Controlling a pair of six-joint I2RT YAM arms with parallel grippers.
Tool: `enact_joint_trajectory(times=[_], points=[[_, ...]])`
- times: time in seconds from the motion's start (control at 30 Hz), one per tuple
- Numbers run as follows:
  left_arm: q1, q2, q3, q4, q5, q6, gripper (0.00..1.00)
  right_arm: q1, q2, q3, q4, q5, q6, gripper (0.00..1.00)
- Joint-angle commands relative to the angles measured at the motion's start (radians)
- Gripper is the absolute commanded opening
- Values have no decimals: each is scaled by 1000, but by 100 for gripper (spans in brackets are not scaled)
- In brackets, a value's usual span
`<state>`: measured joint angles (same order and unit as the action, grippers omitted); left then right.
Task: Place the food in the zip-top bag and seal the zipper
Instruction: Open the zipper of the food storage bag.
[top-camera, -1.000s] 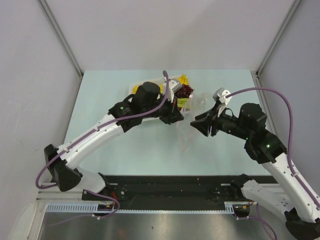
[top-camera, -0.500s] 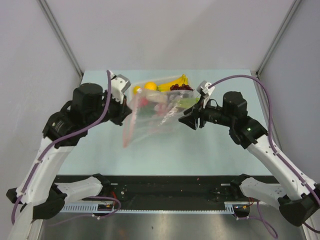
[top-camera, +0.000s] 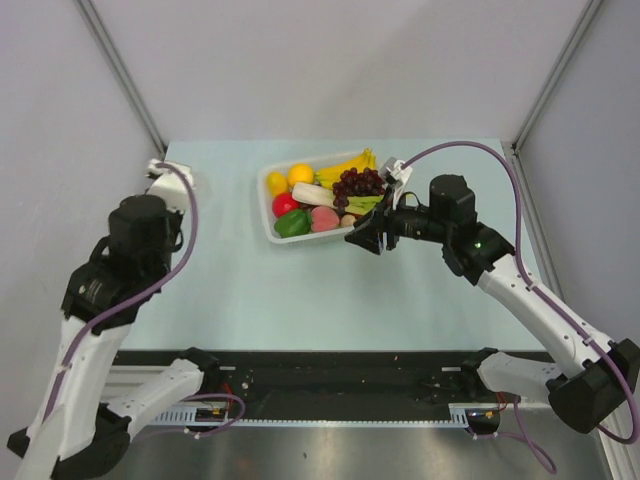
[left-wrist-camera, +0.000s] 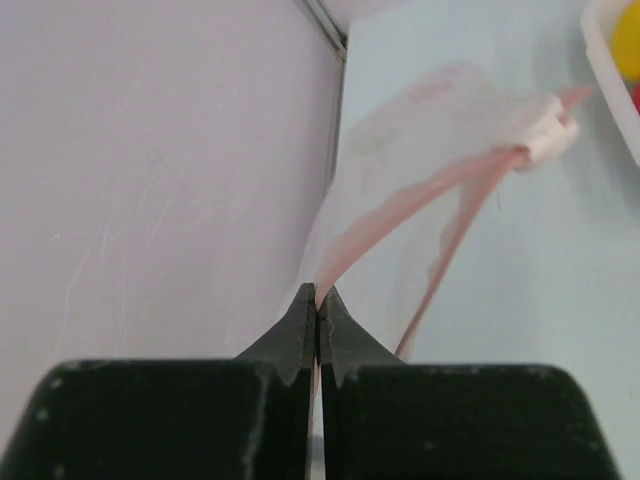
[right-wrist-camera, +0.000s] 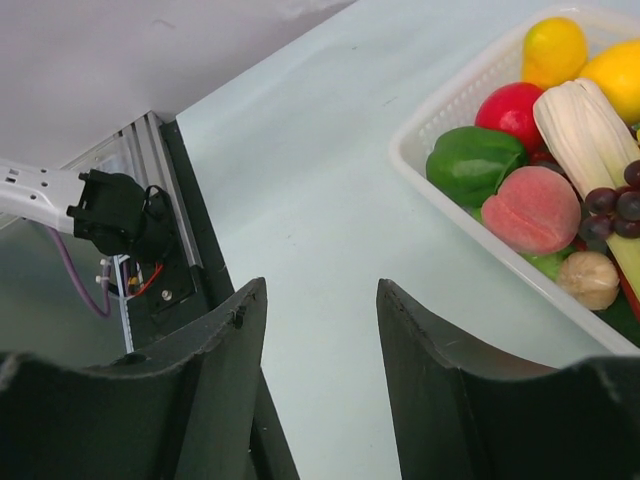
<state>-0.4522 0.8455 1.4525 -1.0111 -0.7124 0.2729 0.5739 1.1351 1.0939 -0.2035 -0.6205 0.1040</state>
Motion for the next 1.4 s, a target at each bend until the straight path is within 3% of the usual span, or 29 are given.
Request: enact_joint_trajectory(times=[0.0,0.1,0.2,0.3,0.33,0.4,0.53,0.67,0.8,0.9,1.0,1.03,1.07,1.17,1.2,1.3,1.37], points=[[4,203,-27,-108,225,-84,0,4,2,46,13,-7,0,53],[4,298,-46,-133,564,-220,0,-3,17,35,-5,10,25,54],[4,343,-69,-17,829,-378,0,-51,38,11,16,-18,135,55],[4,395,-107,133,979,-536,0,-92,61,-34,91,-51,275,63],[4,423,-113,191,1008,-573,0,-92,66,-43,107,-65,295,68],[4,452,-133,241,1100,-670,0,-76,80,-69,156,-58,341,71],[4,468,-173,383,1156,-788,0,-13,129,-85,232,-3,399,76],[7,487,-193,422,1226,-870,0,41,202,-55,279,50,427,77],[49,472,-216,477,1315,-934,0,70,275,-12,231,142,347,75],[87,442,-247,508,1378,-943,0,76,307,-8,217,171,307,68],[110,420,-264,473,1391,-902,0,76,330,-2,222,156,292,31],[128,409,-261,442,1378,-881,0,78,330,10,216,150,286,9],[145,406,-248,410,1357,-829,0,75,319,17,210,143,274,1],[213,386,-230,266,1205,-693,0,57,290,11,167,120,269,0],[213,383,-221,202,1059,-652,1,49,267,3,171,119,273,0],[211,363,-221,160,915,-555,24,52,249,-8,180,104,298,0],[208,365,-222,144,927,-537,28,61,249,-11,196,87,321,0]])
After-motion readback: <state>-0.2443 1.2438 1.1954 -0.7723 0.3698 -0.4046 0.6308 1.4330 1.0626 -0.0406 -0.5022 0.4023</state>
